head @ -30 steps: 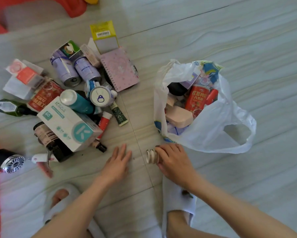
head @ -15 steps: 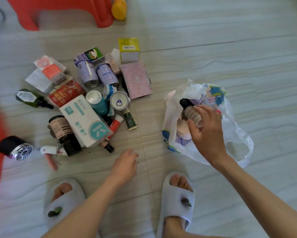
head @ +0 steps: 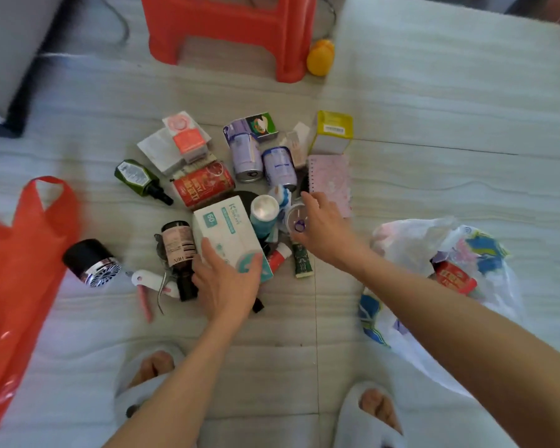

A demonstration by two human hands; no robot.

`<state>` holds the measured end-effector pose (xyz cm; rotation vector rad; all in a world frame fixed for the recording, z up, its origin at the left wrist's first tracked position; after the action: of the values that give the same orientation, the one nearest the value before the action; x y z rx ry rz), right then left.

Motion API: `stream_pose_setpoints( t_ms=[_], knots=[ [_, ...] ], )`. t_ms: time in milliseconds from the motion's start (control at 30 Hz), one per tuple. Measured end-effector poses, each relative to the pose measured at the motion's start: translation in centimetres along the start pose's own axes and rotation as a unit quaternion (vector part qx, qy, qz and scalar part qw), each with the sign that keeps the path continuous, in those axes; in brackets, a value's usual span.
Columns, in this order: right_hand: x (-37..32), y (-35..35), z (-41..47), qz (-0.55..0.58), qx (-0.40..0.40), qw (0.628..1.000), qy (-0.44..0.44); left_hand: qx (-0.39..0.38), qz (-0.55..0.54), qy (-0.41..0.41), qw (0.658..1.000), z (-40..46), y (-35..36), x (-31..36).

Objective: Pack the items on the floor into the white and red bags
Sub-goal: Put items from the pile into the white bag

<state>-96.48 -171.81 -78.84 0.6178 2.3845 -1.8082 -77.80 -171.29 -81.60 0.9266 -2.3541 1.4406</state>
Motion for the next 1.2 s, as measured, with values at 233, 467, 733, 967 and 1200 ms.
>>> stream_pose_setpoints(
  t_ms=[233, 467, 733, 967, 1200],
  knots=[
    [-0.1, 2.2, 0.8, -0.084, -0.013, 0.994, -0.064, -0.016, 0.023, -0.026, 0.999, 0.4, 1.8, 0.3],
    [-2.1, -2.4, -4.1, 0.001, 0.005, 0.999, -0.038, -0.051, -0.041, -0.038, 0.997, 0.1, -2.7, -1.1],
    [-3.8, -12.0, -13.9, -0.013, 0.061, 0.998, -0.017, -0.051, -0.077, 0.084, 0.992, -6.5, -11.6, 2.9],
    [-0.8, -20.0, -23.5, 0.056, 0.189, 0.977, 0.080, -0.057, -0.022, 0.347, 0.936, -16.3, -19.1, 13.6],
    [3.0, -23.5, -31.0, 0.070, 0.268, 0.949, 0.148, -0.179, -0.045, 0.406, 0.895, -24.9, -17.4, 19.7]
  ],
)
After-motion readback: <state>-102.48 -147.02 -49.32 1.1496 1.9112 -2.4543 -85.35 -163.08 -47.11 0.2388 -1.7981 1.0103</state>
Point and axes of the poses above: each hand's wrist, its own z-axis towards the middle knuckle, its own y-axis out of the palm, x = y × z, the point moved 5 cm from there along z, towards the middle knuckle, and after that the axes turned 3 degrees about -y, right-handed, at the moved point
